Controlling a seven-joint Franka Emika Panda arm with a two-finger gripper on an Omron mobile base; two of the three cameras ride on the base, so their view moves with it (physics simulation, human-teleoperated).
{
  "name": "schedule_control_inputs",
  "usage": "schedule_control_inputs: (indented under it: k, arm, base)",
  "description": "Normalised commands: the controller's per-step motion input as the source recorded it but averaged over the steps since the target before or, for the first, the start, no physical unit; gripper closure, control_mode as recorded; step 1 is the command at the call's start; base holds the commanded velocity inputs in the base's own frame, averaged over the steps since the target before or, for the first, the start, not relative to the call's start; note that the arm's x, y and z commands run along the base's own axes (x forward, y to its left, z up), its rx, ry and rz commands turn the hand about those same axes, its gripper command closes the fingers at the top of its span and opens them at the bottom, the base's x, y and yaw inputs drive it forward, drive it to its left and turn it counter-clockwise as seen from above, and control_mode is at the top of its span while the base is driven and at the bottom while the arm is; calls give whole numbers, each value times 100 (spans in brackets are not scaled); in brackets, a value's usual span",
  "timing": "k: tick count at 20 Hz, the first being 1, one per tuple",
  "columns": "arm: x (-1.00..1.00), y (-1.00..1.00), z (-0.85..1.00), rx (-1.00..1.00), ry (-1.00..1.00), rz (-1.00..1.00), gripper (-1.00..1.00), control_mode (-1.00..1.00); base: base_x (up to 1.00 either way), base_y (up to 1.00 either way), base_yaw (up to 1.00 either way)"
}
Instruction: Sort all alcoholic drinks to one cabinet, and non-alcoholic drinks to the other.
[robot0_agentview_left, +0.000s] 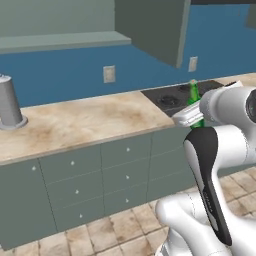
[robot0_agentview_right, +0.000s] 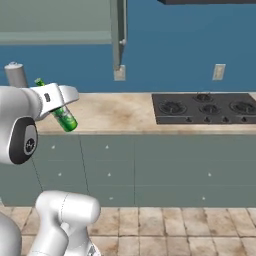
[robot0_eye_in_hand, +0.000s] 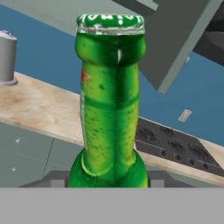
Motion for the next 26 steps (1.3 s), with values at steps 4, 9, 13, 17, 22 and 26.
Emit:
schedule_control_inputs:
  k: [4, 9, 13, 17, 22, 26]
  arm:
    - [0, 0, 0, 0, 0, 0, 100, 100]
    - [0, 0, 0, 0, 0, 0, 100, 100]
    - [0, 0, 0, 0, 0, 0, 100, 100]
    - [0, 0, 0, 0, 0, 0, 100, 100]
    - [0, 0, 0, 0, 0, 0, 100, 100]
    - [0, 0, 0, 0, 0, 0, 100, 100]
  base:
    - [44, 43, 2]
    - [58, 31, 5]
    - [53, 33, 5]
    - [40, 43, 4]
    - [34, 51, 4]
    - [36, 48, 4]
